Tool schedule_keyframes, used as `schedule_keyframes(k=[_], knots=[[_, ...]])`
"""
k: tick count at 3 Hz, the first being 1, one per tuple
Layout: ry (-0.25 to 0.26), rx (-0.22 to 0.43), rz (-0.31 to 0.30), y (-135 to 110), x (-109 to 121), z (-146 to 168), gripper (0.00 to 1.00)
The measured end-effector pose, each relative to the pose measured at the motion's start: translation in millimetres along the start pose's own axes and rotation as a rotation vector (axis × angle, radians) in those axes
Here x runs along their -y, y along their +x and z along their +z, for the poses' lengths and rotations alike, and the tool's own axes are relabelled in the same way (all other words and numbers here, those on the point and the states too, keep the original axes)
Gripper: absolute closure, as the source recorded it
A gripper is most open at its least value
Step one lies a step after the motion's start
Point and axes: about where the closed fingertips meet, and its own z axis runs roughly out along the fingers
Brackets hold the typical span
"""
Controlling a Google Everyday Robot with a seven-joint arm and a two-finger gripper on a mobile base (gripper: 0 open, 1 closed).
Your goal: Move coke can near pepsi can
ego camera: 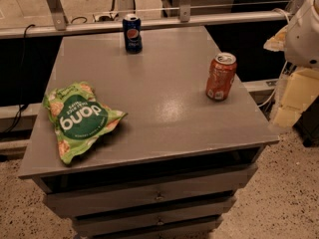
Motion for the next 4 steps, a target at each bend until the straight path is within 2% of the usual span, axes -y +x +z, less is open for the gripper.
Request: schedule_keyframes(k=[1, 2, 3, 4], knots=[[0.007, 0.008, -0.004, -1.1, 1.1, -0.3, 0.00], [0.022, 0.042, 0.010, -0.2, 9.6, 20.0, 0.00], [0.077, 0.105, 0.050, 1.5, 34.3, 49.6, 0.00], [0.130, 0.197, 0.091, -0.9, 61.1, 76.8, 0.00]])
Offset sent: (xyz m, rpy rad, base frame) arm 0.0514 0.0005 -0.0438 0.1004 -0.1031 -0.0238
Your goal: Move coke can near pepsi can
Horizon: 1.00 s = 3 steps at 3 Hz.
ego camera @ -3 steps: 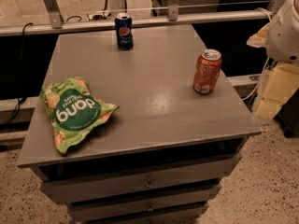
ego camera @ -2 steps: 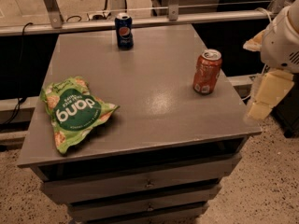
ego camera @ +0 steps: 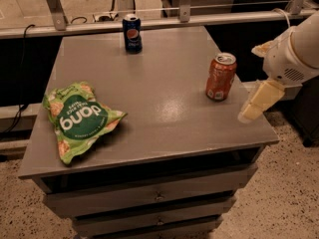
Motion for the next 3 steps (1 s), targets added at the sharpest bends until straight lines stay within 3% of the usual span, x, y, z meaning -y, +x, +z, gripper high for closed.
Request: schedule_keyframes(k=[3], knots=[[0.028, 0.358, 0.202, -25.3, 43.4, 61.9, 0.00]])
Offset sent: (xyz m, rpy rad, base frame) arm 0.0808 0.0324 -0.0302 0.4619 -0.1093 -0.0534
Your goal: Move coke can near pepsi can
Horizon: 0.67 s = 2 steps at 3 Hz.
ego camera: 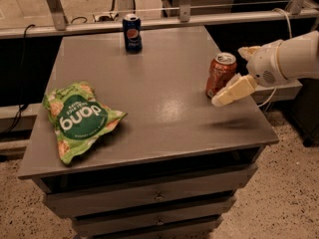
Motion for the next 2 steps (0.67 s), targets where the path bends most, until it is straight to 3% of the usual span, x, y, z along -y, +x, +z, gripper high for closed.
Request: schedule_keyframes(k=[1, 2], knots=[[-0.005, 0.098, 0.083, 0.2, 10.8, 12.1, 0.00], [-0.022, 0.170, 0.150, 0.1, 14.7, 22.3, 0.18]])
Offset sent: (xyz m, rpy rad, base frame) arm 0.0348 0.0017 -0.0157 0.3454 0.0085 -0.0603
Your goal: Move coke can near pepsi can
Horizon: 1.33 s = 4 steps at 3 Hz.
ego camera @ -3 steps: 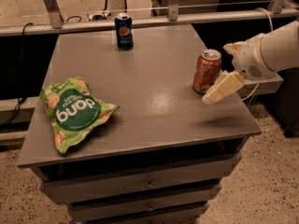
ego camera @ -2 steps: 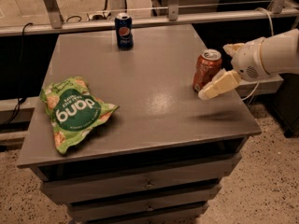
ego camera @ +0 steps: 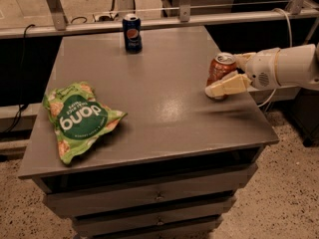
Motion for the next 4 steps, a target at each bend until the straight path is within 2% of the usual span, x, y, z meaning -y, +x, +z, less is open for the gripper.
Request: schedule_keyframes(k=[1, 2, 3, 4], knots=[[-0.004, 0.049, 0.041, 0.7, 5.6, 4.1, 0.41], [0.023, 0.090, 0.052, -4.5, 15.9, -5.0, 0.65], [0.072, 0.130, 0.017, -22.5, 30.4, -29.8, 0.87], [0.077, 0.137, 0.010, -26.4, 31.9, -32.2, 1.00]])
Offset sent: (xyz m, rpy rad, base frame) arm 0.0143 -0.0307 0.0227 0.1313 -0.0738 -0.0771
